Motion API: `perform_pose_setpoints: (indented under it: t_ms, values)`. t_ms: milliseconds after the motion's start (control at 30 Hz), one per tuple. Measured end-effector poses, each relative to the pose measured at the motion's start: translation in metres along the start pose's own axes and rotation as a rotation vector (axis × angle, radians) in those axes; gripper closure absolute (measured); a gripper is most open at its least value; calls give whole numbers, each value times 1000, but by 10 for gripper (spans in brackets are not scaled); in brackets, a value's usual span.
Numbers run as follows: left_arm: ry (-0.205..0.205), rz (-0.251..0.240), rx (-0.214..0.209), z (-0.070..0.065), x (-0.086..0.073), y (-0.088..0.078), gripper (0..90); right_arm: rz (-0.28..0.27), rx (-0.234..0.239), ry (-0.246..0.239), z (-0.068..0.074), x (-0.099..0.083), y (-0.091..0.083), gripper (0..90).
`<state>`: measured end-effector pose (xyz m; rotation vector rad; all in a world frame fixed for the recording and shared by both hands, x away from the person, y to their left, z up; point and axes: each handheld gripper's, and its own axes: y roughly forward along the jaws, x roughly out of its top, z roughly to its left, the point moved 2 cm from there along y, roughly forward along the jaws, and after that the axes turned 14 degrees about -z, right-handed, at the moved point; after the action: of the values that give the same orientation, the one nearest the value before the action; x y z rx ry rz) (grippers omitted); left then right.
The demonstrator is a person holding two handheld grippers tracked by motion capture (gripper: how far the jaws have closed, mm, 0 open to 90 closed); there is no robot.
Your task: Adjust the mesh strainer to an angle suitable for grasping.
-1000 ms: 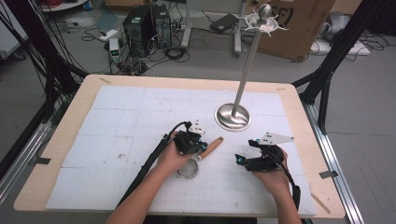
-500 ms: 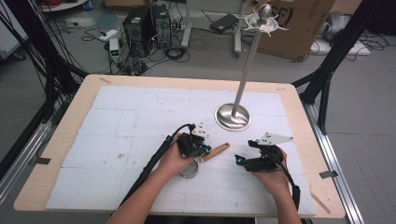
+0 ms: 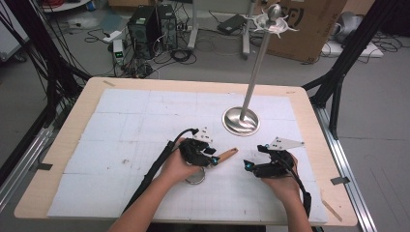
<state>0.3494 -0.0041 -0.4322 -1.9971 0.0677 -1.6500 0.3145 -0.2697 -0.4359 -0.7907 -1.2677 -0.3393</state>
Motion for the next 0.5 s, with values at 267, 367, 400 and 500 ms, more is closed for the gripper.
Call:
perform_pose_setpoints:
  t_ms: [267, 367, 400, 500]
  values:
    - [7, 64, 21, -1, -7, 6, 537, 4, 0, -4, 0, 0, 0, 149]
    - [19, 105, 21, -2, -11, 10, 551, 1, 0, -1, 0, 0, 0, 149]
    - [29, 122, 17, -3, -13, 12, 598, 4, -3, -4, -1, -1, 0, 149]
    - [68, 132, 29, -6, -15, 13, 633, 7, -3, 2, 0, -1, 0, 149]
